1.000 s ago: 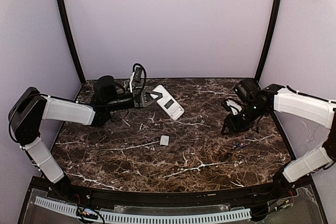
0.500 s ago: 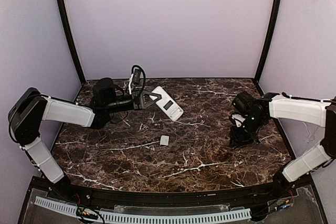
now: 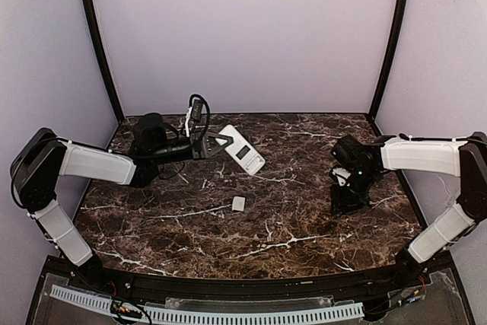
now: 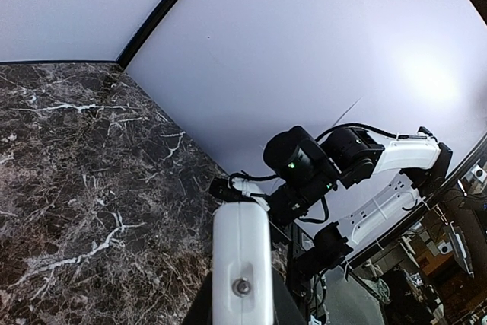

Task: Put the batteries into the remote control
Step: Pick up the battery at the center of the board.

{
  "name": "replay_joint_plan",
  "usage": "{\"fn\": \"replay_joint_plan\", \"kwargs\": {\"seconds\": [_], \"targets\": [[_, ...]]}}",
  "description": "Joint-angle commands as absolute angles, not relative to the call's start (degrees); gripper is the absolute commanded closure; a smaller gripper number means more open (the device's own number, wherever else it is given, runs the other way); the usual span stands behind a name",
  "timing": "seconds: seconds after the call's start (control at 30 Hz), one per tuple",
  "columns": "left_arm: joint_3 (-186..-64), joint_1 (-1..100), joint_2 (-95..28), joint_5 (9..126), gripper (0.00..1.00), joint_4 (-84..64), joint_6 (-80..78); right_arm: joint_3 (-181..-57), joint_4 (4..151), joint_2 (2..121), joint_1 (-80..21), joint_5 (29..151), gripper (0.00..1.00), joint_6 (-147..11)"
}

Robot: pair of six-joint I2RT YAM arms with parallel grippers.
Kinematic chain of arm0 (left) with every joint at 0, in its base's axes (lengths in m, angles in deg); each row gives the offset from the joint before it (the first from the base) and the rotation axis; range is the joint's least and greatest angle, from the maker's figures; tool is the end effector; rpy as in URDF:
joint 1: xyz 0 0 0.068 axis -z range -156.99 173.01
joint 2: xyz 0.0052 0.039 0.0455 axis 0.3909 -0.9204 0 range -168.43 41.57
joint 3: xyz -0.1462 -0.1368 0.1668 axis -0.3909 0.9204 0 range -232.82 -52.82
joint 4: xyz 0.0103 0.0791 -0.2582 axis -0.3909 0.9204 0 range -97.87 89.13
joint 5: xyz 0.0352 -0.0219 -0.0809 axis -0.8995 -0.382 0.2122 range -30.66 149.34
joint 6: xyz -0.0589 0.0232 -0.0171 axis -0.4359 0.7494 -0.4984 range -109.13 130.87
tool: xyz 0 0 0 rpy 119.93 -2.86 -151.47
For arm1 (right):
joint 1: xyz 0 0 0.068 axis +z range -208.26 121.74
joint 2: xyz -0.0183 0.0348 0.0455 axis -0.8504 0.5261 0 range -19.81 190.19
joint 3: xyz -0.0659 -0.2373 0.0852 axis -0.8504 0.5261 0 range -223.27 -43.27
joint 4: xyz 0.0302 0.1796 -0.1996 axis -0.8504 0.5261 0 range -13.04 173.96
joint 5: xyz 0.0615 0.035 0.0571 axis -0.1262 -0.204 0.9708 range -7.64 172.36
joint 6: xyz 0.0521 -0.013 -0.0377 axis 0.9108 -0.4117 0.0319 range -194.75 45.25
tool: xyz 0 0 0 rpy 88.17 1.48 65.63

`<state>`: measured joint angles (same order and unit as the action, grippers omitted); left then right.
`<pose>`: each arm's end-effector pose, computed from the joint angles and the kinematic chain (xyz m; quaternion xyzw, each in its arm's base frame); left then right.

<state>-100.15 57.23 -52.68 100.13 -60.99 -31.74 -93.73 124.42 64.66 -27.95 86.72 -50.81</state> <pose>0.2859 -0.2352 0.2316 0.2129 0.6432 -0.6158 0.4021 0.2214 0.1339 0.1471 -0.0581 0.9948 0.0677 0.0488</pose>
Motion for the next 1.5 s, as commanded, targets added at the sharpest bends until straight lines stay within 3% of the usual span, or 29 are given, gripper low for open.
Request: {"fn": "replay_joint_plan", "kwargs": {"seconds": [0.0,1.47], "targets": [[-99.27,56.67,-49.66,99.81,1.0,-61.92,-30.62,-95.13,123.67,65.86,-28.58,85.44,0.62,-51.61],[-99.22,56.02,-50.1,99.83,1.0,-61.92,-30.64,-96.23,121.09,73.01,-29.78,84.83,0.63,-54.23]]}}
